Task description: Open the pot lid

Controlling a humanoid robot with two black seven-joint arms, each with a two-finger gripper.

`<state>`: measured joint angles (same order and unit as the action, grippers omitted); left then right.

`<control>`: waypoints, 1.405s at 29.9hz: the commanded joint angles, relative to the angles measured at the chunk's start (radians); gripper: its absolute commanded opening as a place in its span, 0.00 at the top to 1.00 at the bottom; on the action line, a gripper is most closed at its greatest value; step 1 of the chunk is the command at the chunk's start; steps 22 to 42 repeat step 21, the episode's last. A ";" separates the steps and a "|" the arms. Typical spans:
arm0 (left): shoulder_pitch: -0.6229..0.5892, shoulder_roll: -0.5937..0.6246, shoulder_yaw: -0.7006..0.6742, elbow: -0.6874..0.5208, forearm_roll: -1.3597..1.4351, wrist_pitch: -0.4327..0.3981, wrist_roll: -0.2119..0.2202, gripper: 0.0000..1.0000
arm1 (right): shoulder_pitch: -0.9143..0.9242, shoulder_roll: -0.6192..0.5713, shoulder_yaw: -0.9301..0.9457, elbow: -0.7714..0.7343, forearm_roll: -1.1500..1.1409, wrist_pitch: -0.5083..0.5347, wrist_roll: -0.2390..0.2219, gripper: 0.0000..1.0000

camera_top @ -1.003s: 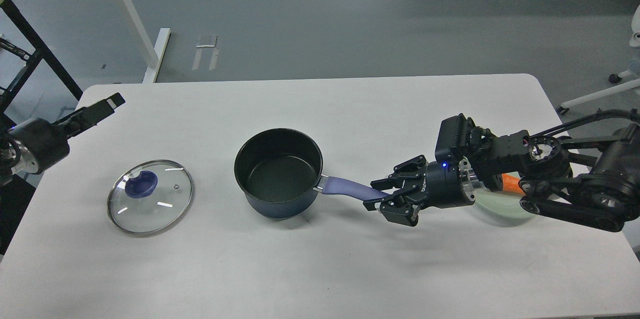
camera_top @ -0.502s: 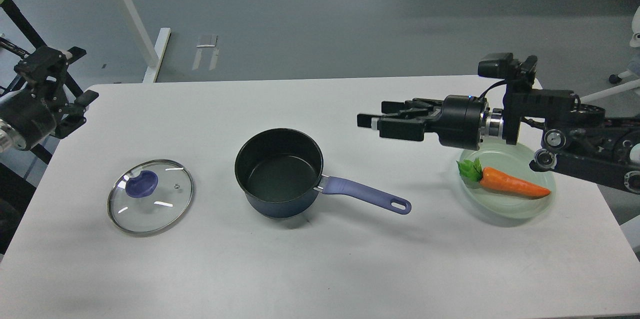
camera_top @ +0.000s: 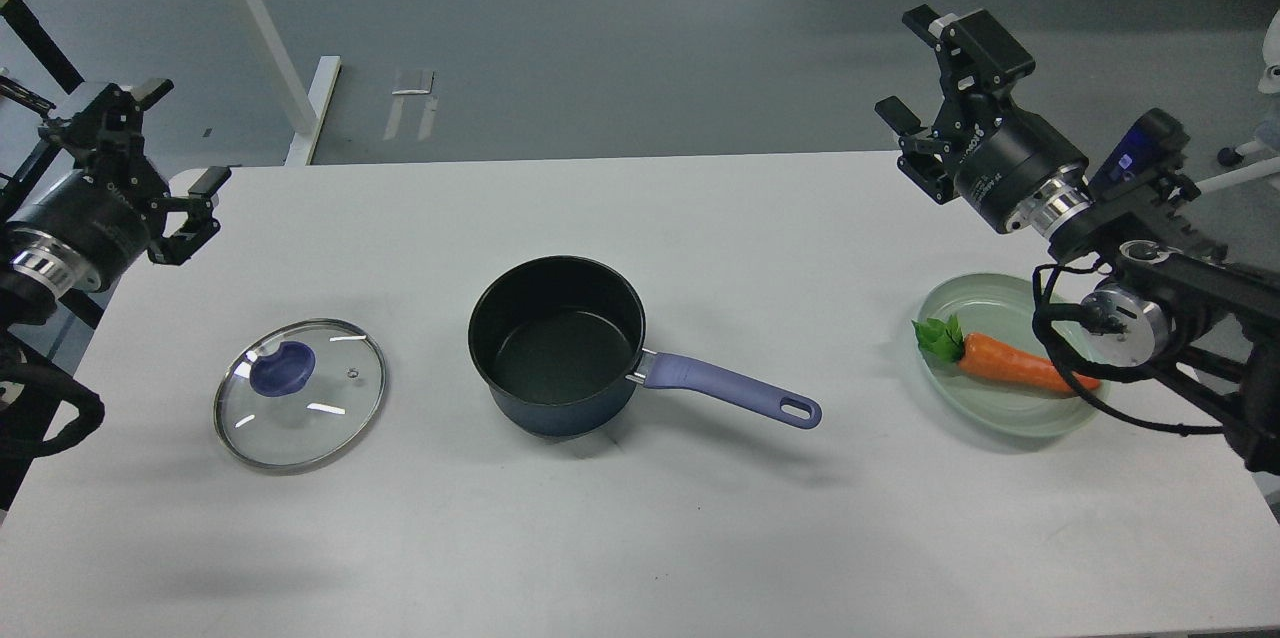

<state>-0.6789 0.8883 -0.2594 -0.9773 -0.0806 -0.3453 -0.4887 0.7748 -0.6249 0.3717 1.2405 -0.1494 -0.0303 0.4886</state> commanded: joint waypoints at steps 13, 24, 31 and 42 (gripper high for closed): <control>0.074 -0.152 -0.066 0.049 -0.051 -0.109 0.006 0.01 | -0.204 0.154 0.159 -0.271 0.053 0.519 0.000 0.00; 0.117 -0.181 -0.119 0.049 -0.050 -0.107 0.006 0.01 | -0.259 0.129 0.243 -0.263 0.053 0.519 0.000 0.00; 0.117 -0.181 -0.119 0.049 -0.050 -0.107 0.006 0.01 | -0.259 0.129 0.243 -0.263 0.053 0.519 0.000 0.00; 0.117 -0.181 -0.119 0.049 -0.050 -0.107 0.006 0.01 | -0.259 0.129 0.243 -0.263 0.053 0.519 0.000 0.00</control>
